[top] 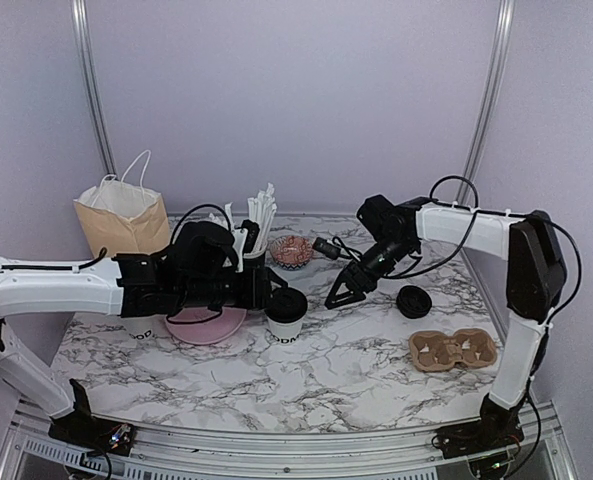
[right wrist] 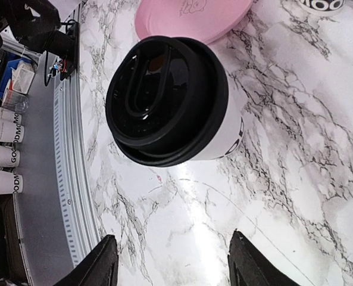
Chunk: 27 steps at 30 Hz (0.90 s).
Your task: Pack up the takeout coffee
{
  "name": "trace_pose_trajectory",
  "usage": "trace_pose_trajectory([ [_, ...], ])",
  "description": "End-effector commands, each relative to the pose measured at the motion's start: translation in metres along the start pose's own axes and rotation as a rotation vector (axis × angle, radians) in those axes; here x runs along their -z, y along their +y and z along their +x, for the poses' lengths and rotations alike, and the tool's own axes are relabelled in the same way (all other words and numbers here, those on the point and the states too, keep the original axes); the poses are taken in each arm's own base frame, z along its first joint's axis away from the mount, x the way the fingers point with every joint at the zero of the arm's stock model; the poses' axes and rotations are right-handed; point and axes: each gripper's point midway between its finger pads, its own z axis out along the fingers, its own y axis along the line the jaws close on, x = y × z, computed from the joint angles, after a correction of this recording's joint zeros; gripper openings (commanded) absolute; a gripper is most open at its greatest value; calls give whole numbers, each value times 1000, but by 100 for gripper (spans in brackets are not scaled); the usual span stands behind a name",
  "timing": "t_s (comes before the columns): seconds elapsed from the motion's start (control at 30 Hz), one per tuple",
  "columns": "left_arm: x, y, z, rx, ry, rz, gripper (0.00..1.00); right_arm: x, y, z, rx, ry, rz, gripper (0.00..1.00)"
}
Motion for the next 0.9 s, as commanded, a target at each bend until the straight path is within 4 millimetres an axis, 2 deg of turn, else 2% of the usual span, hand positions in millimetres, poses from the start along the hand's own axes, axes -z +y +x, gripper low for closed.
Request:
trace_pose_trajectory([
  [0.0, 29, 9, -26, -106, -61, -96, 61, 34, 13, -18, 94, -48, 77, 62],
  [0.13, 48, 17, -49, -189, -115, -163, 67, 44, 14, -21, 133, -58, 134, 62],
  [0.2, 59, 15, -64, -248, -155, -185, 70, 52, 18, -25, 178, -72, 162, 62],
  [0.33, 82, 10, -100, -406, -255, -252, 86, 75, 32, -45, 319, -149, 246, 63],
  [0.4, 91, 13, -118, -485, -325, -318, 94, 83, 38, -55, 417, -202, 294, 71],
  [0.47, 97, 20, -131, -550, -385, -394, 98, 86, 41, -67, 519, -249, 335, 85],
  [0.5, 99, 23, -135, -567, -408, -413, 98, 81, 44, -69, 562, -248, 336, 90],
  [0.57, 102, 23, -140, -574, -458, -411, 98, 68, 42, -75, 614, -215, 368, 92],
  [0.7, 125, 48, -143, -476, -578, -466, 97, 38, 32, -84, 636, -126, 398, 92],
  [0.77, 134, 55, -140, -448, -588, -435, 96, 28, 24, -89, 625, -104, 406, 89],
  [0.87, 151, 66, -138, -445, -621, -484, 96, 8, 19, -88, 618, -49, 356, 88],
])
